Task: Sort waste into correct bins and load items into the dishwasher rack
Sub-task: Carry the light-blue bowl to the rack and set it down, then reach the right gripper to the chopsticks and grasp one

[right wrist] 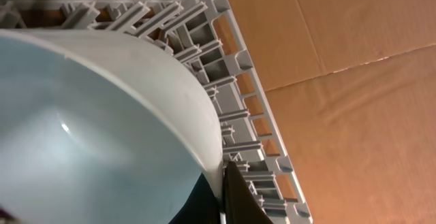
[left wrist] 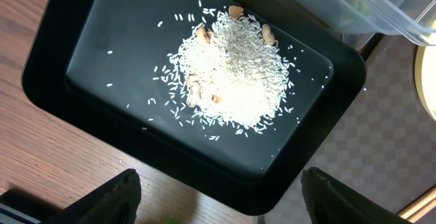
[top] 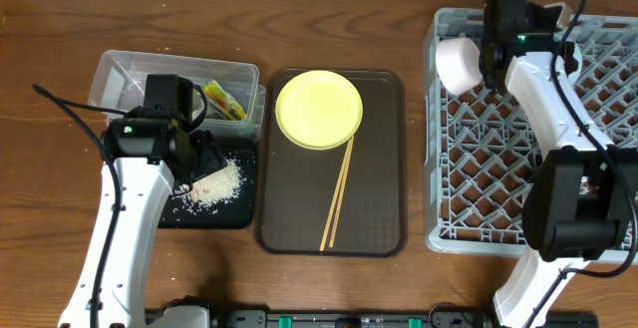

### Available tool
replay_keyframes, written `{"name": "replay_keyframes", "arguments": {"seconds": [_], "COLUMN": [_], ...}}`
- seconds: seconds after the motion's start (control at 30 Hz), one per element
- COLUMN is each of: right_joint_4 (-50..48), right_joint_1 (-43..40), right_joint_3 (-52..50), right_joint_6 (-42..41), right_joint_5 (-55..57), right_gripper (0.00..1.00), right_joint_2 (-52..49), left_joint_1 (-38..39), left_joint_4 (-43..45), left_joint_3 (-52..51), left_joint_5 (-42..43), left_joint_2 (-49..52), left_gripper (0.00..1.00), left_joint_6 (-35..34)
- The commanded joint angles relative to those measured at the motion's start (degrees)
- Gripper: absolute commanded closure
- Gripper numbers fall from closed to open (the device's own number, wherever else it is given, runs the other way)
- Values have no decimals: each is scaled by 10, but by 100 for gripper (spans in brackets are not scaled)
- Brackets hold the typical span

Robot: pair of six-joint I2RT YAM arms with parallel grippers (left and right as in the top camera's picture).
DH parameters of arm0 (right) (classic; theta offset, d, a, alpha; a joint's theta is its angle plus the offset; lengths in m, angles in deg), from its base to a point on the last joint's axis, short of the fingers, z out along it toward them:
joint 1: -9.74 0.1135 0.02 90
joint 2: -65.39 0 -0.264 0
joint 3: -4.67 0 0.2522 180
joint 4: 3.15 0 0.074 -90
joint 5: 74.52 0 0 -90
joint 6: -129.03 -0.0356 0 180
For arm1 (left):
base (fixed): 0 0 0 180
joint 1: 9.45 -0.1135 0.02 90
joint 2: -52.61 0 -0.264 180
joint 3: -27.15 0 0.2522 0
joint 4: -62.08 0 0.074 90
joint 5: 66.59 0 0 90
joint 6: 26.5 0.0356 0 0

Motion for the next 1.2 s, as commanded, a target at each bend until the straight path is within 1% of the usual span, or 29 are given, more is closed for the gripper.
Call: {"name": "replay_keyframes", "arguments": {"seconds": [0.0, 0.1, 0.2, 0.37, 0.47, 0.5, 0.53, 0.57, 0.6, 0.67, 0.8, 0.83, 0.97, 1.03, 1.17], "right_joint_4": [23, 43, 60, 91, 108, 112, 114, 114, 114, 116, 111, 108, 100, 100, 102], "right_joint_1": [18, 26, 30, 31, 34, 34, 34, 34, 35, 36, 37, 37, 37, 37, 45], "right_joint_3": [-3, -3, -3, -3, -3, -3, -3, -2, -2, -2, -2, -2, -2, -2, -2], "right_joint_6": [-45, -64, -64, -65, -79, -85, -88, -87, -87, -87, -87, -87, -87, -85, -44], "right_joint_5": [-7, -18, -64, -141, -158, -159, -159, -158, -158, -161, -213, -236, -372, -474, -672], "right_gripper": [99, 93, 86, 83, 77, 74, 67, 57, 52, 43, 34, 31, 28, 27, 28], "right_joint_2": [-12, -12, -12, -12, -9, -7, -3, 2, 8, 28, 84, 100, 162, 186, 202], "left_joint_1": [-3, -3, -3, -3, -3, -3, -3, -3, -3, -3, -3, -3, -3, -3, -3], "left_joint_4": [-2, -1, -2, -3, -3, -3, -3, -3, -3, -3, -3, -3, -3, -3, -3], "left_joint_3": [1, 1, 1, 1, 1, 1, 1, 1, 1, 1, 1, 1, 1, 1, 1], "left_joint_5": [-11, -11, -11, -11, -11, -11, -11, -11, -11, -11, -11, -11, -11, -11, -11], "left_joint_2": [0, 0, 0, 0, 0, 0, 0, 0, 0, 0, 0, 0, 0, 0, 0], "left_gripper": [21, 22, 21, 22, 21, 22, 22, 21, 21, 21, 21, 21, 21, 21, 21], "left_joint_6": [-5, -5, -5, -5, -5, -5, -5, -5, -5, -5, -5, -5, -5, -5, -5]}}
